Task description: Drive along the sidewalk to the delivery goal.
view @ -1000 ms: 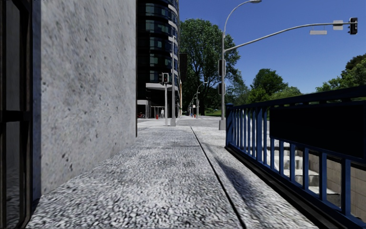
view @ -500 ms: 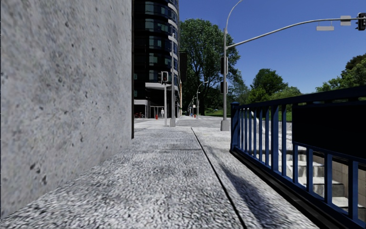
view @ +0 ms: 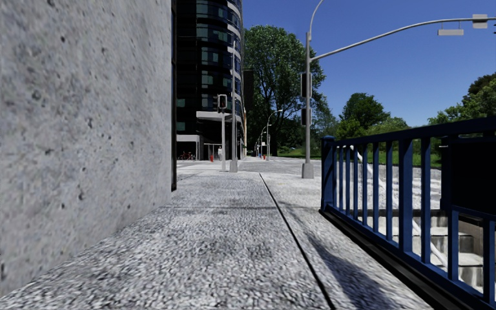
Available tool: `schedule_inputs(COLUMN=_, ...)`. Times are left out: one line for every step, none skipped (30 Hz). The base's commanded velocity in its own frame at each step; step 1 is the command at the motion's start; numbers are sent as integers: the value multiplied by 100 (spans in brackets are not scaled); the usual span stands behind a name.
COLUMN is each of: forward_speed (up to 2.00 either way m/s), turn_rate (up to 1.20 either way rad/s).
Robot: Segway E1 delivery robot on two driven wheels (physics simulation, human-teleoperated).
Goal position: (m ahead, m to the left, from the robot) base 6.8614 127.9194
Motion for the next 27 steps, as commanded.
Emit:
schedule_inputs(forward_speed=96, turn_rate=0)
schedule_inputs(forward_speed=96, turn_rate=0)
schedule_inputs(forward_speed=96, turn_rate=0)
schedule_inputs(forward_speed=96, turn_rate=0)
schedule_inputs(forward_speed=96, turn_rate=0)
schedule_inputs(forward_speed=96, turn_rate=0)
schedule_inputs(forward_speed=97, turn_rate=0)
schedule_inputs(forward_speed=97, turn_rate=0)
schedule_inputs(forward_speed=97, turn_rate=0)
schedule_inputs(forward_speed=97, turn_rate=0)
schedule_inputs(forward_speed=97, turn_rate=0)
schedule_inputs(forward_speed=97, turn_rate=0)
schedule_inputs(forward_speed=97, turn_rate=0)
schedule_inputs(forward_speed=97, turn_rate=0)
schedule_inputs(forward_speed=97, turn_rate=0)
schedule_inputs(forward_speed=97, turn_rate=0)
schedule_inputs(forward_speed=97, turn_rate=0)
schedule_inputs(forward_speed=97, turn_rate=0)
schedule_inputs(forward_speed=97, turn_rate=0)
schedule_inputs(forward_speed=97, turn_rate=0)
schedule_inputs(forward_speed=97, turn_rate=0)
schedule_inputs(forward_speed=97, turn_rate=0)
schedule_inputs(forward_speed=97, turn_rate=0)
schedule_inputs(forward_speed=97, turn_rate=0)
schedule_inputs(forward_speed=97, turn_rate=0)
schedule_inputs(forward_speed=97, turn_rate=0)
schedule_inputs(forward_speed=97, turn_rate=0)
